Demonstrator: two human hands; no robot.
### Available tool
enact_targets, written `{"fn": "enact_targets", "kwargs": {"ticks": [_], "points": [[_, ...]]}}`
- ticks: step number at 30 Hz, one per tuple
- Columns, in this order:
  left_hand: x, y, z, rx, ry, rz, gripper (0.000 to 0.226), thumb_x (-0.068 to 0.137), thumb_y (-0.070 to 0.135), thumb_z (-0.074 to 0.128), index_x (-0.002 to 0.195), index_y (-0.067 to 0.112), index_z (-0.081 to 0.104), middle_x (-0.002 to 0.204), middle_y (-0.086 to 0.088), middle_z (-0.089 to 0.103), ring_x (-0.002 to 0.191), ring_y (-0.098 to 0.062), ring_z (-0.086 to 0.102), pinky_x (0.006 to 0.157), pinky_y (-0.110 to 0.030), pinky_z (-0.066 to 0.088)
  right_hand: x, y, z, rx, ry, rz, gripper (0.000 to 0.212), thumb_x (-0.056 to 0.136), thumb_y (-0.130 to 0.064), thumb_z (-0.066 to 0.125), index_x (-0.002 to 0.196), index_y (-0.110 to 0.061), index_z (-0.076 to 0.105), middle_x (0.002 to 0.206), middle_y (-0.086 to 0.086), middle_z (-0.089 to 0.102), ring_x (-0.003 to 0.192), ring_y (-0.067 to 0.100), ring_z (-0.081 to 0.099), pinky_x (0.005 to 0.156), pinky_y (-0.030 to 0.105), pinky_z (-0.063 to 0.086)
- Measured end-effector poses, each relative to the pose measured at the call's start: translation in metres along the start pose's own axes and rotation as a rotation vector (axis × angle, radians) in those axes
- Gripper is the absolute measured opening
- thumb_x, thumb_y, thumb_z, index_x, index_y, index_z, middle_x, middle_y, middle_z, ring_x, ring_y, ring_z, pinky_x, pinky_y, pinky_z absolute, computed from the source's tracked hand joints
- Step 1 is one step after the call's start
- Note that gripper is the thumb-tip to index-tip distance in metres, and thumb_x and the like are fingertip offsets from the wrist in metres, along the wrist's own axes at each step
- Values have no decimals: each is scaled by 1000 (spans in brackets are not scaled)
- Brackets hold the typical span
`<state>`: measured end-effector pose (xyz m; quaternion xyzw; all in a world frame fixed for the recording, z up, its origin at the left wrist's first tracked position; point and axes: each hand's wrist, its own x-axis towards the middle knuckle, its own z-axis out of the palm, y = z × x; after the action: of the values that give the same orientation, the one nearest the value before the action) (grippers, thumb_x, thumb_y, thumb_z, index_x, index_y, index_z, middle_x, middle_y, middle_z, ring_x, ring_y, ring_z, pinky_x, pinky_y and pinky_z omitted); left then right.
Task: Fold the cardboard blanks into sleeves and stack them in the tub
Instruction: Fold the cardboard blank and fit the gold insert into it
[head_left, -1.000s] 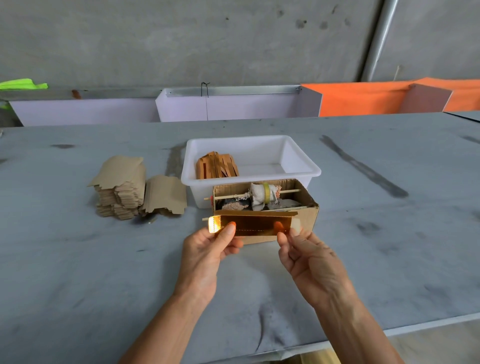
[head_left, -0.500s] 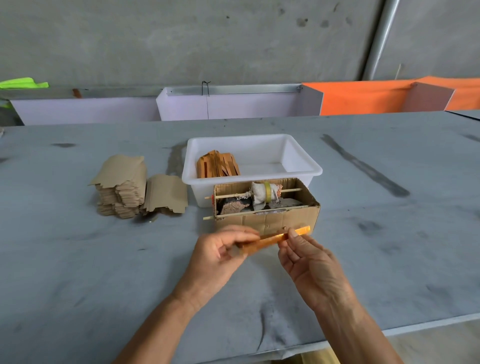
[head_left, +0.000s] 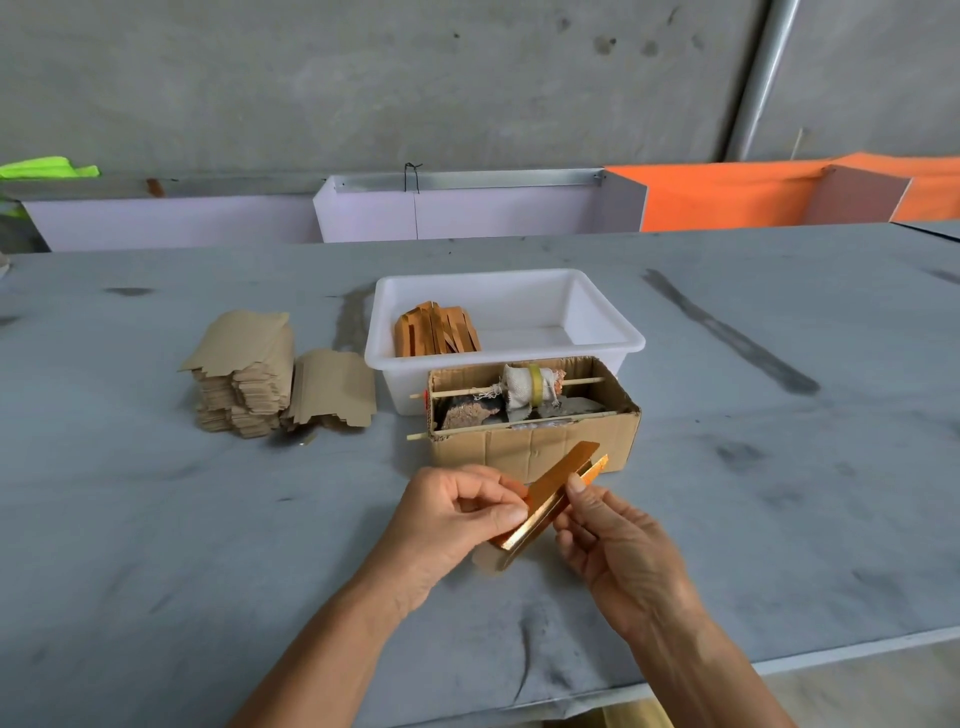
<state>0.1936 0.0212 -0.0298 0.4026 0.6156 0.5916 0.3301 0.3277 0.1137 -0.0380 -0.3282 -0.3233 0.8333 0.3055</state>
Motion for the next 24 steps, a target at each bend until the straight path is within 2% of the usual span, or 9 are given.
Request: {"fn": "enact_targets", "kwargs": {"ticks": [2, 5, 7, 10, 12, 18, 21, 24], "points": [[2, 0, 3, -19, 17, -47, 16, 71, -7, 74, 69, 9, 75, 82, -1, 71, 71, -15, 67, 60, -23, 53, -1, 1, 1, -26, -10, -1, 13, 66, -15, 70, 70, -2, 72, 64, 11, 66, 48, 11, 58, 44, 18, 51], [3, 1, 4, -58, 12, -123, 17, 70, -6, 75, 73, 10, 72, 73, -7, 71, 62, -17, 67, 52, -23, 52, -2, 0, -1, -34, -29, 4, 14, 67, -14, 69, 73, -2, 74, 66, 13, 66, 49, 11, 59, 45, 19, 52], [4, 2, 4, -41, 2, -163, 21, 69, -3, 77, 81, 13, 70, 73, -11, 71, 63, -19, 68, 52, -25, 52, -3, -1, -2, -27, -42, 9, 16, 68, -14, 69, 76, -1, 75, 69, 14, 68, 50, 12, 60, 46, 19, 53], [5, 5, 6, -16, -15, -208, 38, 69, -6, 77, 96, 17, 65, 85, -8, 72, 75, -20, 69, 60, -32, 56, -4, 0, -3, -16, -62, 22, 17, 69, -12, 68, 78, 0, 75, 74, 16, 69, 53, 14, 62, 48, 20, 55], [6, 8, 6, -26, -30, -242, 45, 71, -10, 73, 103, 18, 60, 81, -7, 72, 74, -20, 69, 61, -31, 56, -4, 1, -2, 8, -93, 37, 15, 70, -10, 66, 76, 0, 75, 74, 16, 69, 56, 15, 64, 52, 21, 56], [9, 12, 5, 9, -50, -275, 36, 75, -11, 68, 101, 13, 62, 64, -2, 69, 61, -15, 66, 53, -27, 52, -5, 1, -2, 11, -171, 73, 17, 67, 1, 62, 78, 0, 76, 85, 18, 73, 68, 21, 71, 55, 23, 58], [8, 12, 6, 51, -49, -258, 36, 74, -10, 69, 102, 12, 62, 63, -1, 68, 62, -17, 66, 57, -30, 55, -4, 2, -1, -71, -157, 73, 14, 66, -3, 65, 75, -1, 76, 80, 18, 72, 61, 19, 69, 51, 23, 57], [8, 10, 8, 71, -36, -234, 32, 75, -9, 69, 100, 10, 62, 64, 0, 69, 62, -14, 66, 57, -28, 55, -3, 3, 2, -183, -96, 28, 13, 66, -11, 69, 75, -2, 72, 67, 13, 68, 51, 15, 62, 46, 21, 53]]}}
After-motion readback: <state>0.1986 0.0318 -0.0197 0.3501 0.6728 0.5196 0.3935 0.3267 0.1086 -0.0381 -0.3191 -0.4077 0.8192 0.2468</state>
